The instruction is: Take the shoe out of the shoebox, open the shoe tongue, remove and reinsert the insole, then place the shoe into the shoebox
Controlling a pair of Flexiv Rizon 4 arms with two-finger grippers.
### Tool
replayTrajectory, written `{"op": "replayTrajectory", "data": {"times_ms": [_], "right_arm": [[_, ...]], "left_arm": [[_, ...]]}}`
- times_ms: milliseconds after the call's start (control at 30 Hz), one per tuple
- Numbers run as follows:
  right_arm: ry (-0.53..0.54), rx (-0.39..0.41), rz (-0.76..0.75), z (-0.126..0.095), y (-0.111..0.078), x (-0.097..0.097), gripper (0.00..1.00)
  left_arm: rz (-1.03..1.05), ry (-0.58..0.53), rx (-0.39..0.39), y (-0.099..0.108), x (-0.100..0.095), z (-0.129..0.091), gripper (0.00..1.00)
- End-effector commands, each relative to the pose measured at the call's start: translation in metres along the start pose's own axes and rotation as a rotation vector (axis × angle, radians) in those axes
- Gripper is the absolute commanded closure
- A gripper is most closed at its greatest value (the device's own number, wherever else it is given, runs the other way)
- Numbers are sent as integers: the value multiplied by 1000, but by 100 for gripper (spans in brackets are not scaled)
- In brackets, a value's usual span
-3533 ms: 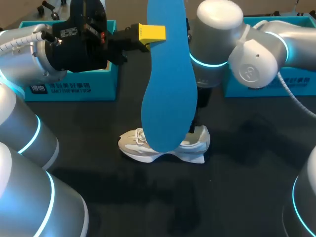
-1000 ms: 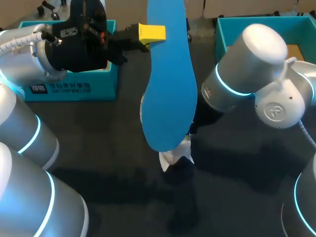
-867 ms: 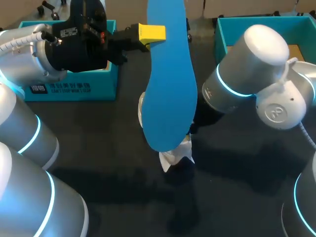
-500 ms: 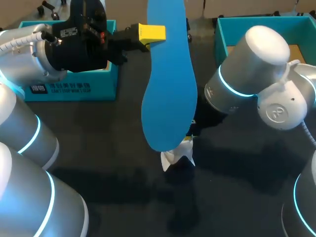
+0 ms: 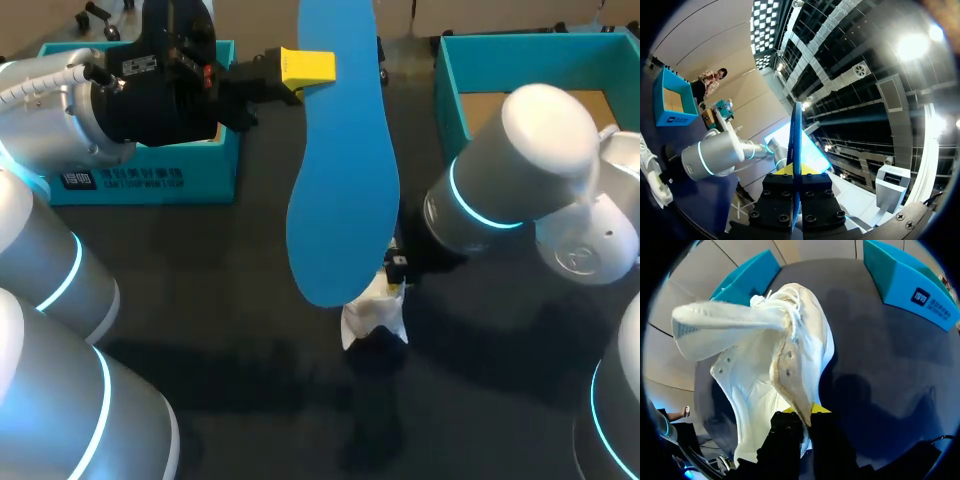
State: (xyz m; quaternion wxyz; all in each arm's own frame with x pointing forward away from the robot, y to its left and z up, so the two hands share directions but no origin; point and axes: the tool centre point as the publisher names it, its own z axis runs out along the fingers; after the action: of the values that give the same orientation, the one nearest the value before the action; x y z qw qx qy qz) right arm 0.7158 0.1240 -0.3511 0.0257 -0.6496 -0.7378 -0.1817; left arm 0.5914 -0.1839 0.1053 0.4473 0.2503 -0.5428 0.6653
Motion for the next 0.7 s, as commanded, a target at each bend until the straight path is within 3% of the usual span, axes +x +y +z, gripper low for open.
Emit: {"op": "replayTrajectory", "data": {"times_ms": [33, 367, 700], "right_arm": [[6, -33, -8, 12, -2, 1, 100], [32, -31, 30, 38, -8, -1, 100], [50, -29, 89, 47, -14, -4, 100]], "left_arm": [[0, -3, 14, 3, 5, 7, 100], [0, -3, 14, 3, 5, 7, 100], [0, -3, 14, 3, 5, 7, 100]]}}
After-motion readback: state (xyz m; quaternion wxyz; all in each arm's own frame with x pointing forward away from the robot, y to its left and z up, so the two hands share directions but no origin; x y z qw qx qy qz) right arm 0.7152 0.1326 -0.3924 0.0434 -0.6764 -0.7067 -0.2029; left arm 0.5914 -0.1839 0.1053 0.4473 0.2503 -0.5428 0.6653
